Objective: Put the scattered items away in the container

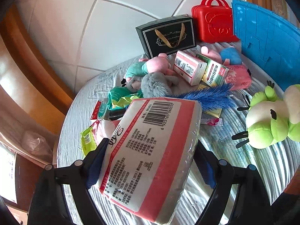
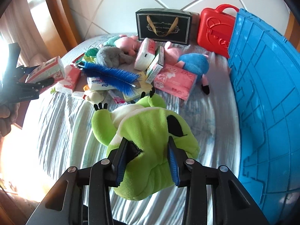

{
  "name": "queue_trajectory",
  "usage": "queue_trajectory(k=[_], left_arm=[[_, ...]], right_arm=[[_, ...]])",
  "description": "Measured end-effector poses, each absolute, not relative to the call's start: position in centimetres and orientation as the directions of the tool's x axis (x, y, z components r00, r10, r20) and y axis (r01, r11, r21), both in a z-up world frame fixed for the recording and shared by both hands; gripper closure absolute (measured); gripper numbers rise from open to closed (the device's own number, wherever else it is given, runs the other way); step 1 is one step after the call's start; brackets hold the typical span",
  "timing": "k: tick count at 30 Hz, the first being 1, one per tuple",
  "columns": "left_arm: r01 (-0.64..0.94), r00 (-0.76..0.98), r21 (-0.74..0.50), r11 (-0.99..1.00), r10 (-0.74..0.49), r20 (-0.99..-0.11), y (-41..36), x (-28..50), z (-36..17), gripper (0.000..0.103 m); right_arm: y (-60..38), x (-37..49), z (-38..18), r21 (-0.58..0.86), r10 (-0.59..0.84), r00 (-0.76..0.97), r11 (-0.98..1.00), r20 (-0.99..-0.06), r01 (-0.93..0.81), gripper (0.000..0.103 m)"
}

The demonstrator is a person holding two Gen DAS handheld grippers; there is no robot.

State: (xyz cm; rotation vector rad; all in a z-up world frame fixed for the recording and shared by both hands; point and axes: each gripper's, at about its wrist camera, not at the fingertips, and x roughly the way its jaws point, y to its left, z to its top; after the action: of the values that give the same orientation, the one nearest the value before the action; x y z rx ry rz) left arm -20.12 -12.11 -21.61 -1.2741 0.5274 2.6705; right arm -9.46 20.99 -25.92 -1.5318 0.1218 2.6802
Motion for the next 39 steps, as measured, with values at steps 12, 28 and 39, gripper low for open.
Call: queue_trajectory(k=[12,28,39], left_arm=[[-0.215,-0.665,0.237,-0.947,-0.036,-0.746,-11.8,-19.1,-18.4,0.017],[-0.213,-0.739,0.219,-0.952,0.010,-0.674,-9.1,-18.0,-11.2,0.017],[-0.215,-0.760,0.229,-0.950,0.015,-0.649,-3.8,-17.7,-8.8,0.017]], right_arm=[[20.8,-7.6,-21.5,0.056,0.008,-0.580,-0.994,-0.814,-0.092,0.066],[22.4,-5.7,-11.9,0.089,0.012,-0.732,-0.991,-0.681,-0.099,0.066],[26.8,-5.7,-9.0,0.072,0.006,-0.722,-0.994,-0.692,-0.078,0.103]])
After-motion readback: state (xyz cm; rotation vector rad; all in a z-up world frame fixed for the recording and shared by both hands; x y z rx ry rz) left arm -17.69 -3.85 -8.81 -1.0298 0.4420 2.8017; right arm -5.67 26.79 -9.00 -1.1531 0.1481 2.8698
